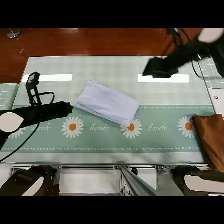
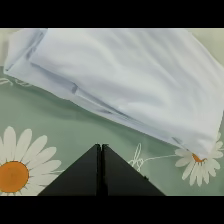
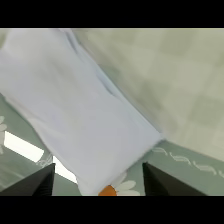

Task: Fold the shirts.

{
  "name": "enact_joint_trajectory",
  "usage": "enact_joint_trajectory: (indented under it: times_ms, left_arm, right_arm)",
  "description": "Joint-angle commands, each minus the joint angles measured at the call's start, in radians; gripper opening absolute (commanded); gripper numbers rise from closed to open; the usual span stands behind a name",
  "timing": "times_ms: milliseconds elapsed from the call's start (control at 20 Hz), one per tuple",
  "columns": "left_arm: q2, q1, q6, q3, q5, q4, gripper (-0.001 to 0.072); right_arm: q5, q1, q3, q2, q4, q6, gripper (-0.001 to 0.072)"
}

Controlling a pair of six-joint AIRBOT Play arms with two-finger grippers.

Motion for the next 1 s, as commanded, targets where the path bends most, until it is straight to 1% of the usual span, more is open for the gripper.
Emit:
enact_joint_trajectory:
  times_ms: [0, 50, 100, 150, 200, 350, 550, 600, 650, 700, 750, 800, 850, 900, 950]
  left_arm:
    - [-0.024, -0.078, 0.001, -0.001, 0.024, -0.001, 0.0024]
    - [-0.03, -0.09, 0.001, -0.001, 0.04, -0.001, 0.0024]
    - [-0.038, -0.096, 0.0, 0.0, 0.053, -0.001, 0.0024]
    - [-0.046, -0.097, -0.001, 0.0, 0.066, -0.002, 0.0024]
    - [-0.053, -0.097, -0.003, 0.0, 0.076, -0.011, 0.0024]
    - [-0.07, -0.097, -0.002, 0.0, 0.084, -0.02, 0.0024]
    - [-0.075, -0.097, -0.002, 0.0, 0.084, -0.02, 0.0024]
    - [-0.075, -0.097, -0.002, 0.0, 0.085, -0.02, 0.0024]
    - [-0.075, -0.097, -0.002, 0.0, 0.085, -0.019, 0.0024]
    - [-0.076, -0.097, -0.002, 0.0, 0.085, -0.019, 0.0024]
    - [-0.076, -0.097, -0.002, 0.0, 0.085, -0.019, 0.0024]
    - [-0.076, -0.097, -0.002, 0.0, 0.084, -0.02, 0.0024]
    - [-0.076, -0.097, -0.002, 0.0, 0.084, -0.02, 0.0024]
    - [-0.076, -0.097, -0.002, 0.0, 0.084, -0.02, 0.0024]
    - [-0.076, -0.097, -0.002, 0.0, 0.085, -0.019, 0.0024]
  right_arm:
    - [-0.384, -0.08, -0.604, 0.289, 0.061, 0.12, 0.0625]
    - [-0.469, -0.075, -0.73, 0.32, 0.165, 0.112, 0.0625]
    - [-0.521, -0.064, -0.823, 0.32, 0.282, 0.064, 0.0624]
    - [-0.547, -0.045, -0.871, 0.3, 0.365, 0.007, 0.0623]
    - [-0.553, -0.02, -0.885, 0.26, 0.412, -0.03, 0.0623]
    - [-0.555, 0.056, -0.851, 0.111, 0.543, -0.11, 0.0623]
    - [-0.521, 0.138, -0.716, -0.071, 0.568, -0.15, 0.0618]
    - [-0.497, 0.154, -0.663, -0.117, 0.567, -0.153, 0.0573]
    - [-0.467, 0.168, -0.605, -0.158, 0.566, -0.159, 0.0394]
    - [-0.436, 0.179, -0.546, -0.189, 0.566, -0.175, 0.0188]
    - [-0.386, 0.183, -0.471, -0.214, 0.566, -0.222, 0.002]
    - [-0.333, 0.183, -0.394, -0.225, 0.561, -0.239, 0.0019]
    - [-0.277, 0.183, -0.299, -0.223, 0.523, -0.236, 0.0019]
    - [-0.23, 0.183, -0.202, -0.213, 0.449, -0.212, 0.0019]
    - [-0.187, 0.183, -0.092, -0.197, 0.346, -0.156, 0.0019]
